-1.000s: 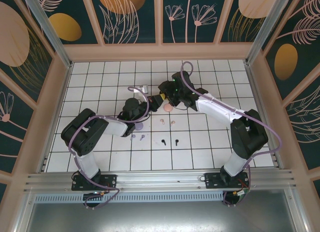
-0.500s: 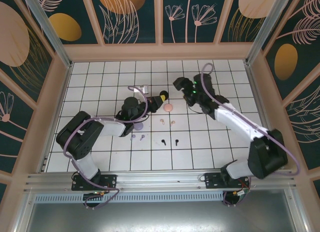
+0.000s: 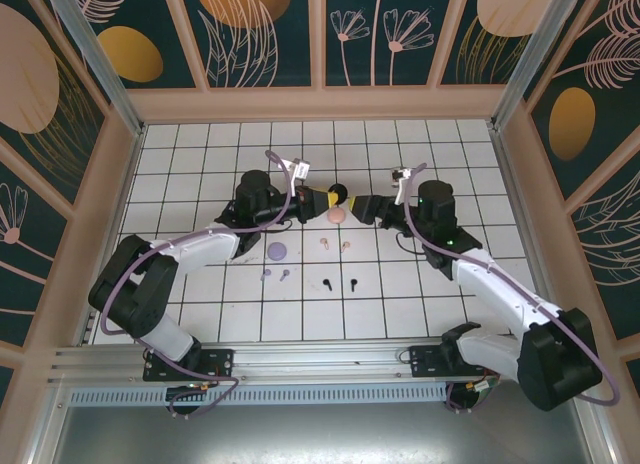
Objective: Insert the wireless bluetooth earbuds into the charging case
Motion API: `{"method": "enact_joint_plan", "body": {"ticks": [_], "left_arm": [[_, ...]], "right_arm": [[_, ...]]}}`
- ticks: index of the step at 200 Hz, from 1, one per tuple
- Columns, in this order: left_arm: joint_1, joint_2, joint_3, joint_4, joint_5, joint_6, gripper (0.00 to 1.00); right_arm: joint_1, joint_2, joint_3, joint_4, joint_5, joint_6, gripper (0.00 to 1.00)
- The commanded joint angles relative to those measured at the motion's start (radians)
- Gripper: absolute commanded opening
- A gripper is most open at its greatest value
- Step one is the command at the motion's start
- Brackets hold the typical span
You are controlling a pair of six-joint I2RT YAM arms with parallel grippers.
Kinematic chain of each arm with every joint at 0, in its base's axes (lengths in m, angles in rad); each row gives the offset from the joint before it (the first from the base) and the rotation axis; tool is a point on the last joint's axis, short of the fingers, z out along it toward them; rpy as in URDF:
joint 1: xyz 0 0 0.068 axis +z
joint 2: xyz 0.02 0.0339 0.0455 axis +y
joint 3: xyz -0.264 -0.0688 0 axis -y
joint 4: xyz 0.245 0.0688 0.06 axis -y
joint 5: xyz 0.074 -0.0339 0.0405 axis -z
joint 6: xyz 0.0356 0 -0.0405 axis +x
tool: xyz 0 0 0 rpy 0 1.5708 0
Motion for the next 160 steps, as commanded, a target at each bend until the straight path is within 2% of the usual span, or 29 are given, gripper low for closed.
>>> {"method": "enact_joint_plan", "body": {"ticks": [1,84,131,160], "left_arm": [[0.001,-0.030,0.023,-0.041,0.096,0.026,0.00],[0.002,-0.027,0.020,0.010,0.129,-0.008,0.00],[0.000,-0.043,0.010,0.027,0.144,-0.019,0.00],[-0.001,-0.062,0.000,0.032,0.143,-0.020,0.00]], "right_arm": [[0.011,0.031,0.011,0.078,-0.083,-0.058,0.78],[0.012,0.127,0.050,0.082,-0.006,-0.061,0.71],[-0.026,0.179,0.039,0.098,0.055,-0.022,0.62],[-0.050,0.197,0.022,0.109,0.063,0.000,0.61]]}}
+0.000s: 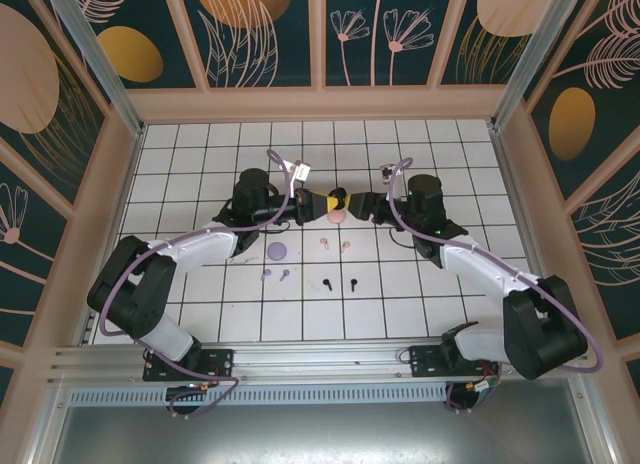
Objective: Insert the wireless bluetooth earbuds into the charging case
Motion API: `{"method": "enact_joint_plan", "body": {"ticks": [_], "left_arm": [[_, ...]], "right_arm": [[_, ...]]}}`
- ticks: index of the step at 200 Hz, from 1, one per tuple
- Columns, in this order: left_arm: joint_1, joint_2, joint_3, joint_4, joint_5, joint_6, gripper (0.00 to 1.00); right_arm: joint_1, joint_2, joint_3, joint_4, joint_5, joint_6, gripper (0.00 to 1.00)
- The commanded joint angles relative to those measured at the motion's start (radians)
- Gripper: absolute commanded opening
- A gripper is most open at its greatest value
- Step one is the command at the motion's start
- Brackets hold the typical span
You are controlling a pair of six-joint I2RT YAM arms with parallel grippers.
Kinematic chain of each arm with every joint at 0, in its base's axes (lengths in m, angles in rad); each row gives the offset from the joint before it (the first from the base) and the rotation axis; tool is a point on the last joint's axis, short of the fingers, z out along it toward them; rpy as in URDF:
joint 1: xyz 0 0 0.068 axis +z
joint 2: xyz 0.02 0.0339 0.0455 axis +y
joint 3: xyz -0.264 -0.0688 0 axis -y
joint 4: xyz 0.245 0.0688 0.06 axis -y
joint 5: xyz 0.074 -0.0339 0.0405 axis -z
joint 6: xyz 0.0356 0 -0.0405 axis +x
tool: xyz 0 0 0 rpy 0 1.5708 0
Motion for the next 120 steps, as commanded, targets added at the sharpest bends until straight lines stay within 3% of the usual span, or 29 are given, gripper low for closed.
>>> {"method": "enact_joint_plan", "body": {"ticks": [1,49,91,120], "left_arm": [[-0.010,-0.053,-0.002,0.061,0.058,-0.011,0.00],[-0.010,-0.068,-0.018,0.059,0.053,-0.003,0.00],[-0.010,-0.067,-0.024,0.098,0.077,-0.020,0.00],[-0.010,-0.055,-0.027,0.168,0.106,-0.068,0.00]], "right_arm": [[-0.027,0.024,-0.004,0.026,0.063,0.023,0.61],[-0.040,-0.072,-0.044,-0.024,0.024,0.018,0.61],[-0.041,-0.167,-0.080,0.048,-0.169,0.070,0.62],[-0.042,-0.158,-0.075,0.114,-0.219,0.118,0.58]]}}
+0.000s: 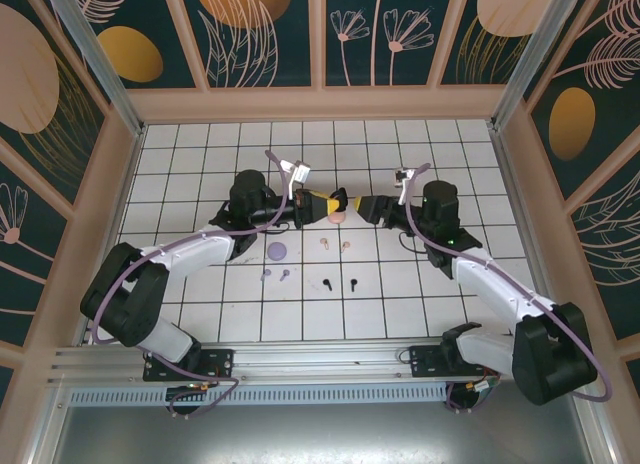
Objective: Insert the wireless bluetooth earbuds into the charging case
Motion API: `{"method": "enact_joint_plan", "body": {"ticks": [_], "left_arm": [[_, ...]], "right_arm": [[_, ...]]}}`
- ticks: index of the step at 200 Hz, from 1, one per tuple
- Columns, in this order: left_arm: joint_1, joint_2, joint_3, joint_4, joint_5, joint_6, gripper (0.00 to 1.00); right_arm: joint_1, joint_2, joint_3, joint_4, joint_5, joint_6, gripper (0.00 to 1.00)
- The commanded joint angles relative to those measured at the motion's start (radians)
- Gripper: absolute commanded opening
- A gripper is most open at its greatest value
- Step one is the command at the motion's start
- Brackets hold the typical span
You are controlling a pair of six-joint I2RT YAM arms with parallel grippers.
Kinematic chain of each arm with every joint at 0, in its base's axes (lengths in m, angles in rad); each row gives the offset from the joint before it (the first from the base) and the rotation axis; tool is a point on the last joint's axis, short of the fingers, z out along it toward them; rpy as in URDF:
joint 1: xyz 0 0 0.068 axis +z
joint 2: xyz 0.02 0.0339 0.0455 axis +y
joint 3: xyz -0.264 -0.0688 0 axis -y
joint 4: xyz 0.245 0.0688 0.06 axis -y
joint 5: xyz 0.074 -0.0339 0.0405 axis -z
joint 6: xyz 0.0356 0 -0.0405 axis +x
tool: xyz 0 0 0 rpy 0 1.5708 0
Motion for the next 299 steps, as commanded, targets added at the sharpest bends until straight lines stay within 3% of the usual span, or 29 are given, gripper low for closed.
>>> {"method": "enact_joint_plan", "body": {"ticks": [1,41,225,255,299], "left_arm": [[-0.002,-0.007,-0.008,0.115,0.050,-0.048,0.00],[-0.002,0.005,-0.012,0.188,0.062,-0.100,0.00],[-0.021,0.037,-0.004,0.172,0.060,-0.084,0.00],[-0.025,0.041,-0.005,0.170,0.058,-0.080,0.00],[-0.025,0.040,-0.005,0.164,0.048,-0.073,0.00]], "right_arm": [[-0.007,-0.004,-0.010,0.094,-0.098,0.055,0.58],[-0.005,0.023,0.006,0.134,-0.117,0.081,0.51],[0.003,0.078,0.051,0.124,-0.106,0.070,0.35],[0.004,0.088,0.062,0.118,-0.108,0.068,0.28],[0.011,0.085,0.061,0.111,-0.111,0.064,0.11]]}}
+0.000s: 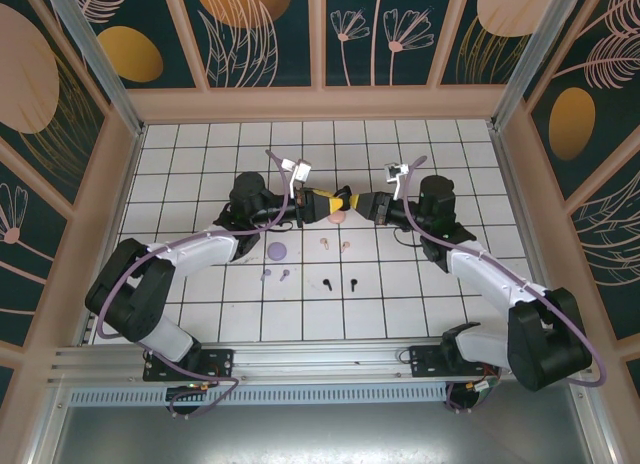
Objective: Insert the wireless bluetooth earbuds into the charging case
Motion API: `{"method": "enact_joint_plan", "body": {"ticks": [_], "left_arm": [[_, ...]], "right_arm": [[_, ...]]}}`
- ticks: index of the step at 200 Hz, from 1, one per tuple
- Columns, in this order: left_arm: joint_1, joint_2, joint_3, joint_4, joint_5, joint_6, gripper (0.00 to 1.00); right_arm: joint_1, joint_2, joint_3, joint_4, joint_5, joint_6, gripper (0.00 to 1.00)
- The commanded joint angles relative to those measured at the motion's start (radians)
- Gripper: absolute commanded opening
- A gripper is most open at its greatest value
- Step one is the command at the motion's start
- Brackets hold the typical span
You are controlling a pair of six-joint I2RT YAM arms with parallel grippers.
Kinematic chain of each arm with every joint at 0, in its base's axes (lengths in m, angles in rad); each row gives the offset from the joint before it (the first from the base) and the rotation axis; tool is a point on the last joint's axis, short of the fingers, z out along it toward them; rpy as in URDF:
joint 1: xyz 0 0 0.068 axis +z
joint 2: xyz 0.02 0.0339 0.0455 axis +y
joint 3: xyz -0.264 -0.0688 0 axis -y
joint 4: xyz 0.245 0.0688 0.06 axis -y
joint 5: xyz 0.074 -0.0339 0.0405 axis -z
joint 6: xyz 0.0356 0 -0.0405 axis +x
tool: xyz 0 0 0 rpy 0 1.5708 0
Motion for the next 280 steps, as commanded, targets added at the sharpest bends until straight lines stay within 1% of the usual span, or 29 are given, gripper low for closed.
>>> {"method": "enact_joint_plan", "body": {"ticks": [1,31,64,67,73,84,93,100,107,126,145,155,178,216,238,250,280], "left_arm": [[-0.012,0.007,0.000,0.030,0.019,0.014,0.00],[-0.014,0.013,0.003,0.020,0.015,0.016,0.00],[-0.015,0.023,0.005,0.003,-0.006,0.021,0.00],[-0.015,0.025,0.005,0.001,-0.011,0.021,0.02],[-0.015,0.025,0.004,-0.002,-0.023,0.020,0.10],[-0.015,0.025,-0.002,-0.008,-0.049,0.018,0.29],[-0.014,0.023,-0.003,-0.028,-0.077,0.025,0.42],[-0.015,0.016,-0.003,-0.056,-0.108,0.041,0.50],[-0.015,0.005,0.001,-0.099,-0.140,0.066,0.56],[-0.013,-0.031,0.038,-0.261,-0.226,0.159,0.69],[-0.012,-0.056,0.109,-0.428,-0.222,0.258,0.76],[-0.012,-0.066,0.146,-0.546,-0.224,0.326,0.78],[-0.008,-0.069,0.292,-0.769,-0.217,0.489,0.82],[0.035,-0.011,0.486,-1.052,-0.135,0.681,0.83],[0.078,0.048,0.592,-1.189,-0.066,0.763,0.80],[0.095,0.089,0.655,-1.273,-0.028,0.811,0.76],[0.104,0.199,0.795,-1.452,0.034,0.916,0.67]], "right_arm": [[0.003,0.005,0.029,0.022,0.001,-0.006,0.11],[0.006,0.004,0.031,0.016,0.004,-0.011,0.00],[0.009,0.004,0.040,0.004,0.012,-0.017,0.00],[0.010,0.005,0.041,0.001,0.012,-0.018,0.00],[0.009,0.005,0.043,-0.005,0.015,-0.023,0.00],[0.009,0.007,0.049,-0.029,0.029,-0.043,0.00],[0.009,0.010,0.059,-0.059,0.043,-0.065,0.00],[0.008,0.014,0.069,-0.091,0.057,-0.087,0.00],[0.007,0.017,0.085,-0.132,0.076,-0.115,0.00],[0.006,0.027,0.132,-0.254,0.140,-0.205,0.00],[0.001,0.039,0.171,-0.344,0.188,-0.285,0.00],[0.000,0.049,0.191,-0.381,0.206,-0.323,0.00],[-0.001,0.075,0.238,-0.454,0.244,-0.405,0.00],[-0.002,0.143,0.344,-0.594,0.252,-0.566,0.00],[-0.001,0.186,0.408,-0.674,0.227,-0.650,0.00],[-0.001,0.205,0.438,-0.712,0.211,-0.687,0.00],[-0.002,0.243,0.489,-0.780,0.162,-0.755,0.00]]}}
